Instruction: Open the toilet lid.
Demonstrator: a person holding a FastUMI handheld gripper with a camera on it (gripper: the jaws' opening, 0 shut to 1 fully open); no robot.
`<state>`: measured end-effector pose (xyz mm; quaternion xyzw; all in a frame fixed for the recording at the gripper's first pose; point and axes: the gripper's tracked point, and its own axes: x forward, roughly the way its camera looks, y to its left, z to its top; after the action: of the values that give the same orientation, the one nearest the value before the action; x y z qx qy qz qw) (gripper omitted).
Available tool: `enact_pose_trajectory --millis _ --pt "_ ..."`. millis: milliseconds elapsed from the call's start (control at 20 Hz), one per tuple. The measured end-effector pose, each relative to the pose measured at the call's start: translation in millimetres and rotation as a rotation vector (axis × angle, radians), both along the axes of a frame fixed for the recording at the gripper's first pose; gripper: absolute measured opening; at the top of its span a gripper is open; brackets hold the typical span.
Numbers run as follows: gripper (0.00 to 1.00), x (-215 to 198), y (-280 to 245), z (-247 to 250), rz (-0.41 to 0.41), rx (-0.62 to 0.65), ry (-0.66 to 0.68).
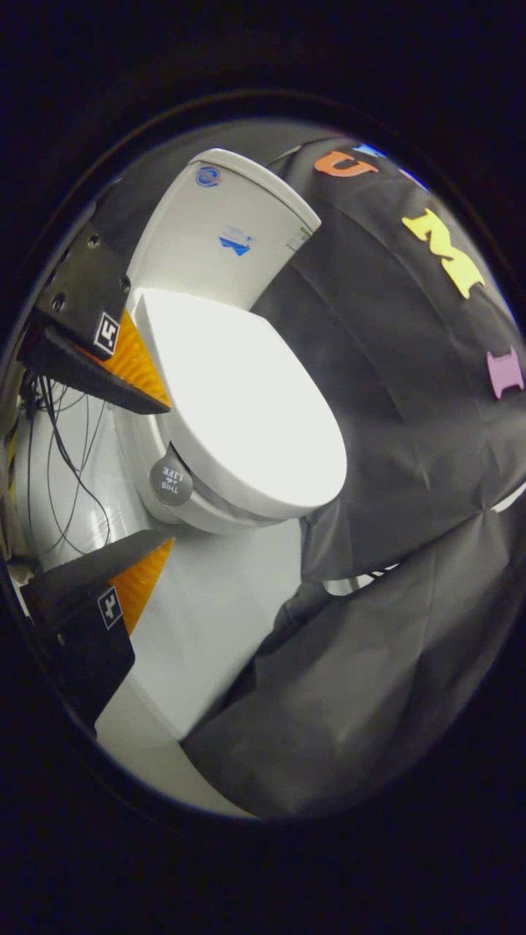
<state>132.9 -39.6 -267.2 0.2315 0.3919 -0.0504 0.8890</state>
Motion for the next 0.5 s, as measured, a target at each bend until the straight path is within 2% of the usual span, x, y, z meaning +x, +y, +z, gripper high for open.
enact_pose_trajectory --millis 300,500 --pt "0.97 20 4 -35 -0.058 0.159 0.073" --pt "0.83 24 1 -51 -0.131 0.276 0.095"
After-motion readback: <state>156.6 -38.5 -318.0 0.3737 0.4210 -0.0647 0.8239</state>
